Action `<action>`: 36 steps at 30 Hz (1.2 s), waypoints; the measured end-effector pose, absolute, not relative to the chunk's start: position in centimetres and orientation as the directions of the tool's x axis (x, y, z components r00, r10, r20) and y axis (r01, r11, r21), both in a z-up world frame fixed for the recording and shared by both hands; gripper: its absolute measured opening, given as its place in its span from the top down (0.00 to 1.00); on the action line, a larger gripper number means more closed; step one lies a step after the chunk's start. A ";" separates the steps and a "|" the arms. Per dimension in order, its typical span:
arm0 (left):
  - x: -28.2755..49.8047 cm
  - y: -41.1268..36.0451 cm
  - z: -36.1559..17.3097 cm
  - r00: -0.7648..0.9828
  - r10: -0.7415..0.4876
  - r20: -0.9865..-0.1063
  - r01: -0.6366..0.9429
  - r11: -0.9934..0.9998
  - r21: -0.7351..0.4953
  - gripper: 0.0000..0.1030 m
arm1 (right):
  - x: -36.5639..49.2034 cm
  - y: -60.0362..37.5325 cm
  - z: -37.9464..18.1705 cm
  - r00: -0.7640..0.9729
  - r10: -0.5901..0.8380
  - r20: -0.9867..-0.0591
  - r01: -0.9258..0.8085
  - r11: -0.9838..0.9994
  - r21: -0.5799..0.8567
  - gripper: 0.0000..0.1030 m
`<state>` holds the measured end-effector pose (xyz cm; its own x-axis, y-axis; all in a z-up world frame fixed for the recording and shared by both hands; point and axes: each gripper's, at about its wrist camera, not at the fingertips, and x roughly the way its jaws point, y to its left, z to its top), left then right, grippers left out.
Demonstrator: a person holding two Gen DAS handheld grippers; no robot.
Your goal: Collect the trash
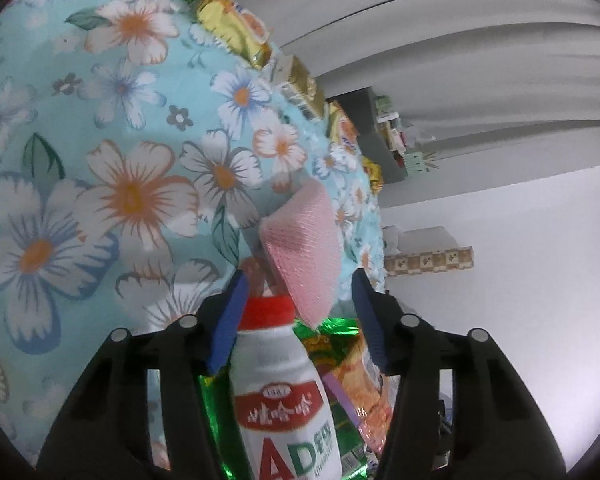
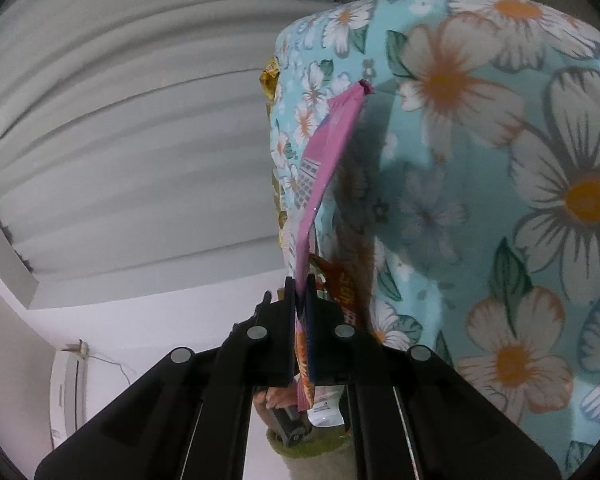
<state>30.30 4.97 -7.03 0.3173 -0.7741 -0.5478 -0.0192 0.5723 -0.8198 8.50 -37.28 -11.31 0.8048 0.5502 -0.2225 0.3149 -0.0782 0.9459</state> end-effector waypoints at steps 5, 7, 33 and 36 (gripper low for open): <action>31.0 4.5 -7.8 0.309 -0.774 -0.553 -0.049 0.568 -0.822 0.65 | 8.3 -37.7 -11.7 0.805 0.556 -0.208 0.312 -0.098 0.945 0.95; 31.2 4.2 -8.1 0.309 -0.776 -0.551 -0.050 0.565 -0.824 0.67 | 8.2 -37.6 -11.9 0.804 0.558 -0.205 0.311 -0.100 0.945 0.95; 32.2 2.7 -6.9 0.337 -0.812 -0.477 -0.020 0.500 -0.866 0.84 | 7.0 -38.0 -11.3 0.821 0.540 -0.184 0.287 -0.112 0.951 0.95; 31.9 2.6 -6.0 0.343 -0.818 -0.462 -0.004 0.490 -0.872 0.84 | 6.7 -38.2 -10.9 0.829 0.532 -0.175 0.275 -0.113 0.955 0.95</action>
